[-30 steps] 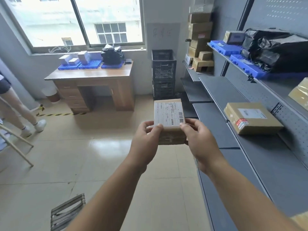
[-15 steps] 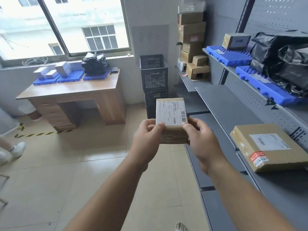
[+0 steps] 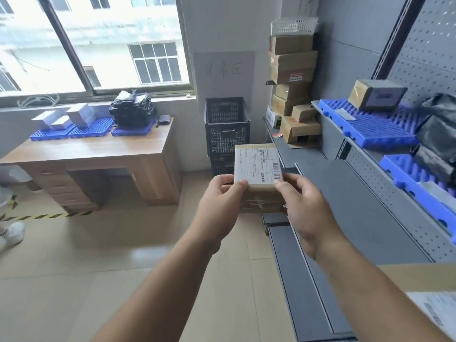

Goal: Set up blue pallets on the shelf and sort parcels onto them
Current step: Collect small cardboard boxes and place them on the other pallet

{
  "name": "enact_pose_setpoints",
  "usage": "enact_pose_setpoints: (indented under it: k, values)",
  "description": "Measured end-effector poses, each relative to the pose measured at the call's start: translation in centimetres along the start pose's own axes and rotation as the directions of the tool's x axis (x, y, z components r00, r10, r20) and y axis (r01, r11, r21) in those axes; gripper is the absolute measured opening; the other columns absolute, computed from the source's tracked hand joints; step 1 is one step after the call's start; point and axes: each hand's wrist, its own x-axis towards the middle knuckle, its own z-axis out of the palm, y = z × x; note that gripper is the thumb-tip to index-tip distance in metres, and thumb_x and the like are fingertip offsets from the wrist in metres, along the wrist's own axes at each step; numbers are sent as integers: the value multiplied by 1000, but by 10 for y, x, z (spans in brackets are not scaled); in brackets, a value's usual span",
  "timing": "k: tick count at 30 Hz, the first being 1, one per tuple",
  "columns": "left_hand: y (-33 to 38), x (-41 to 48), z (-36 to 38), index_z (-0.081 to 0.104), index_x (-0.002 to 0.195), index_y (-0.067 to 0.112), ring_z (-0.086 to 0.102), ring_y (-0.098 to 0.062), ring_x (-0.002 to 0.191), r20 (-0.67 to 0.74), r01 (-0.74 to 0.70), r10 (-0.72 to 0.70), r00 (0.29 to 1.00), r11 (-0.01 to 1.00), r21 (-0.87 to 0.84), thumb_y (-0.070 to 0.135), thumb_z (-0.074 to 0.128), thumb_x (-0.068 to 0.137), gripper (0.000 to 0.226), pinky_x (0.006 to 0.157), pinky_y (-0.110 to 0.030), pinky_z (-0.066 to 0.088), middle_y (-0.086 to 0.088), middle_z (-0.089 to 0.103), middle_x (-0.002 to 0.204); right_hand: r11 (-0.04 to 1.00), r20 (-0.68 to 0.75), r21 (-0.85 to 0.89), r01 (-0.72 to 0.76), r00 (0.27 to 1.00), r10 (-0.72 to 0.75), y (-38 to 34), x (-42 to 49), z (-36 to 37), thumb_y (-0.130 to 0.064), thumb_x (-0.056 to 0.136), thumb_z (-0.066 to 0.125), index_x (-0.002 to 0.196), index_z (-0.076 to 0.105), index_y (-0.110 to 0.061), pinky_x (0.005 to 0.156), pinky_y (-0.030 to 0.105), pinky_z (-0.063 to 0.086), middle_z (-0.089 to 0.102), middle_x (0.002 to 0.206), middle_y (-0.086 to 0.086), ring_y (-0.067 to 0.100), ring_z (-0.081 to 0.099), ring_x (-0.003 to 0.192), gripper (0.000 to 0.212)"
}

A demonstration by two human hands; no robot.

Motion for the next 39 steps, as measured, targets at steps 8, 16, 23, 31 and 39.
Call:
enact_pose_setpoints:
  k: [8, 16, 23, 31, 39]
  values:
    - [23, 159, 4, 65, 115, 31, 72, -21, 106, 119, 2, -1, 993, 1000, -7, 52, 62, 75, 45, 100, -53, 55, 3, 76, 111, 999, -170, -44, 1, 985, -9, -5, 129, 35, -52, 81, 58, 117, 69, -27, 98, 46, 55, 75, 111, -10, 14, 69, 107, 45]
    - [49, 280, 45, 65, 111, 39, 73, -13, 102, 372, -38, 20, 928, 999, 39, 64, 59, 71, 47, 100, -49, 55, 13, 77, 108, 993, -386, -120, -6, 921, -41, -13, 217, 25, -48, 90, 57, 117, 69, -31, 69, 15, 52, 75, 106, -15, -2, 70, 91, 34]
    - [73, 331, 130, 65, 113, 37, 73, -14, 98, 538, -103, 63, 841, 994, 45, 68, 59, 66, 57, 97, -51, 57, 12, 77, 106, 985, -545, -170, 16, 832, -108, -18, 259, -34, -56, 85, 54, 116, 69, -36, 78, 19, 53, 73, 111, -22, -6, 67, 100, 40]
    - [116, 352, 242, 67, 107, 35, 74, -20, 100, 640, -199, 132, 757, 979, 34, 66, 59, 63, 54, 98, -52, 56, 7, 77, 105, 983, -724, -180, 26, 673, -150, -30, 297, -119, -52, 91, 55, 117, 66, -33, 93, 38, 55, 68, 120, -6, 10, 64, 109, 34]
    - [126, 369, 327, 67, 110, 37, 74, -8, 97, 742, -235, 136, 657, 972, 29, 56, 60, 76, 39, 96, -38, 54, 10, 77, 107, 989, -831, -150, 3, 542, -128, -30, 328, -162, -48, 87, 49, 131, 56, -38, 105, 40, 44, 57, 124, -10, 14, 53, 124, 46]
